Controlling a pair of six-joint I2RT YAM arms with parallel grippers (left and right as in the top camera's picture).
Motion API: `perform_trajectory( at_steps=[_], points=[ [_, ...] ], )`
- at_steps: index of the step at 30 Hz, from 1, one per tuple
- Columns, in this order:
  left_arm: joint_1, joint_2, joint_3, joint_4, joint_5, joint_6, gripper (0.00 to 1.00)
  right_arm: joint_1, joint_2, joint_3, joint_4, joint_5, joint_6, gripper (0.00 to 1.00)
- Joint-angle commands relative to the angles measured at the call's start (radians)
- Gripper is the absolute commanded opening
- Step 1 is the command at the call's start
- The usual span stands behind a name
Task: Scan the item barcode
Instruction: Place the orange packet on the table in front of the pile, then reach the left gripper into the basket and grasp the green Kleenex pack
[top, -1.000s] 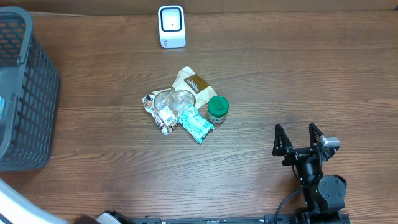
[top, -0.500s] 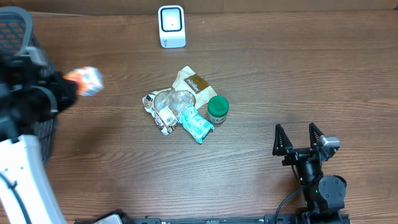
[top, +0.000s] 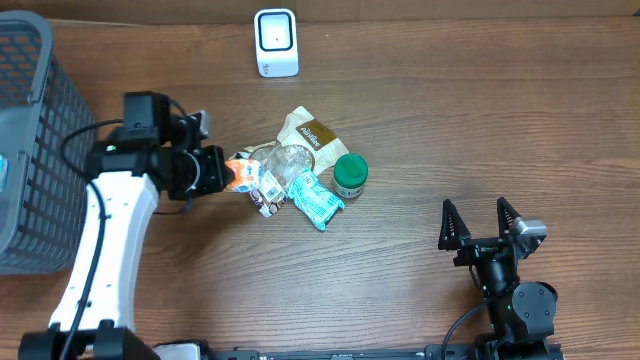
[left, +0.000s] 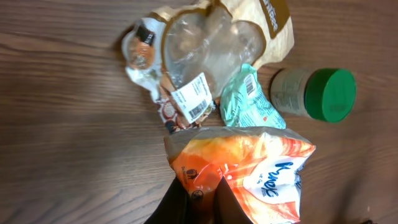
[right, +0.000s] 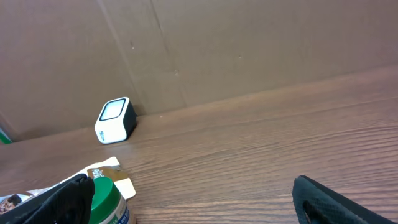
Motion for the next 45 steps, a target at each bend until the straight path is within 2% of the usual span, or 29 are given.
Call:
perform_trajectory(
  at_steps=[1, 3, 7, 12, 19, 22, 25, 30, 36, 45],
  points=[
    [-0.047, 0.036, -0.007, 0.024, 0.028, -0.005, 0.18, 0.005, -0.008, -0.01, 0.006, -0.005, 0.0, 1.0],
    [-0.065, 0.047, -0.007, 0.044, 0.06, -0.003, 0.4, 0.005, -0.008, -0.01, 0.006, -0.005, 0.0, 1.0],
    [-0.08, 0.044, 0.008, 0.084, 0.076, -0.004, 0.62, 0.005, -0.008, -0.01, 0.006, -0.005, -0.001, 1.0],
    [-0.042, 0.042, 0.158, 0.036, 0.078, -0.003, 0.62, 0.005, -0.008, -0.01, 0.006, -0.005, 0.0, 1.0],
    [0.13, 0.042, 0.553, -0.146, -0.025, -0.002, 0.6, 0.005, -0.008, -0.01, 0.005, -0.005, 0.0, 1.0],
    [0.228, 0.042, 0.721, -0.204, -0.083, 0.017, 0.63, 0.005, -0.008, -0.01, 0.006, -0.005, 0.0, 1.0],
    [0.334, 0.042, 0.845, -0.224, -0.16, 0.02, 0.73, 0.005, -0.008, -0.01, 0.006, -0.005, 0.0, 1.0],
    [0.485, 0.042, 0.899, -0.178, -0.335, 0.019, 0.92, 0.005, -0.008, -0.01, 0.006, -0.005, -0.001, 1.0],
    [0.592, 0.083, 0.898, -0.153, -0.445, 0.021, 0.93, 0.005, -0.008, -0.01, 0.006, -0.005, -0.001, 1.0],
    [0.644, 0.252, 0.898, -0.116, -0.461, 0.019, 0.91, 0.005, -0.008, -0.01, 0.006, -0.005, -0.001, 1.0]
  ],
)
